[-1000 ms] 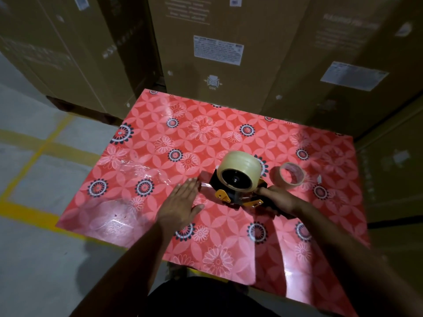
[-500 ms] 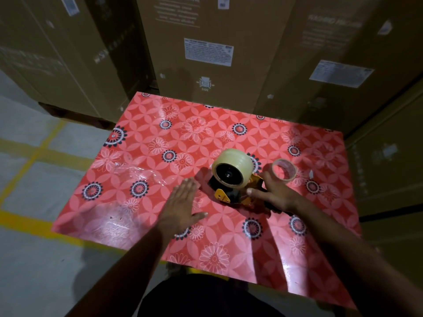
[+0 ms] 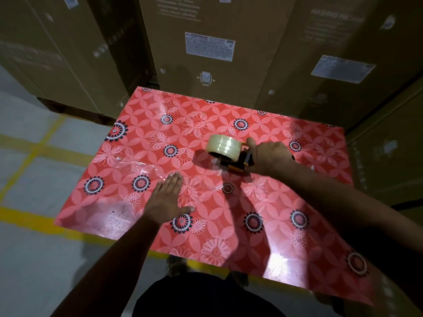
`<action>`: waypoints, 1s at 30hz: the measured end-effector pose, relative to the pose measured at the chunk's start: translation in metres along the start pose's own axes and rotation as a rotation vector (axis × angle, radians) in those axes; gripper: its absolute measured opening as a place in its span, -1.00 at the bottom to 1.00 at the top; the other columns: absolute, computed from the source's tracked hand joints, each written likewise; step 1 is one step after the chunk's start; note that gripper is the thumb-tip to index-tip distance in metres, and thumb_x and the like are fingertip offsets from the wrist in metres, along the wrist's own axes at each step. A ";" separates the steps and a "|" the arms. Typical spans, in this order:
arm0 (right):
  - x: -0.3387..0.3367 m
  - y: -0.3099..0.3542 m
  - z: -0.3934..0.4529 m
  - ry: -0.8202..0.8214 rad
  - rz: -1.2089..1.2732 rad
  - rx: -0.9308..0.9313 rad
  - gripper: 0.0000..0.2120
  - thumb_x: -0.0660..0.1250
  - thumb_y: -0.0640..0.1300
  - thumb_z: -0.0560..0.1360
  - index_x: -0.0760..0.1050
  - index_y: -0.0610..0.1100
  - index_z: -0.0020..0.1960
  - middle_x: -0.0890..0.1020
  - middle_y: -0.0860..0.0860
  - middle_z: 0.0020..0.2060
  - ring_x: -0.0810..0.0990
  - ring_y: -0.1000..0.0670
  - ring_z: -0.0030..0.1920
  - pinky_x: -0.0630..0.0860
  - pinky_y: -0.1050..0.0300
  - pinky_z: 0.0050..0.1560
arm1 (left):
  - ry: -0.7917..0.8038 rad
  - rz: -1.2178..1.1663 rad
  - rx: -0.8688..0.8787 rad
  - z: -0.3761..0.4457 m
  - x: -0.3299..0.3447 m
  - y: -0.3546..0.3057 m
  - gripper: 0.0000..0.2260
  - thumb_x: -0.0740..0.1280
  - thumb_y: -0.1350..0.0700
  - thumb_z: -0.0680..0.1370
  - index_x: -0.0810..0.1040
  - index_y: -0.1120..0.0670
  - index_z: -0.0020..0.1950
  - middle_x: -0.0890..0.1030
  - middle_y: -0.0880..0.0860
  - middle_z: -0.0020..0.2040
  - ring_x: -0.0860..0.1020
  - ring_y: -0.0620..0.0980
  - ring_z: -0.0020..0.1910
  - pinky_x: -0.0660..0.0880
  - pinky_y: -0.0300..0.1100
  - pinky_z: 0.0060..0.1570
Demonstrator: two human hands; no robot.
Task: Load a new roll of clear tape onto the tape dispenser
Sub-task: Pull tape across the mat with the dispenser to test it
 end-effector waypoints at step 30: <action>0.155 0.066 -0.009 0.233 1.985 0.694 -0.32 0.41 0.32 0.43 0.66 -0.34 0.09 0.68 -0.27 -0.17 0.63 -0.18 -0.31 0.57 -0.01 -0.17 | -0.012 -0.089 -0.034 0.004 -0.001 0.004 0.17 -0.13 -0.66 0.26 -0.25 0.05 0.65 -0.26 0.06 0.64 -0.27 0.05 0.62 -0.26 0.09 0.54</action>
Point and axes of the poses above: each hand's wrist, its own z-axis towards the middle knuckle, its own x-axis out of the palm, y = z × x, the point moved 8 cm from there along z, towards the middle knuckle
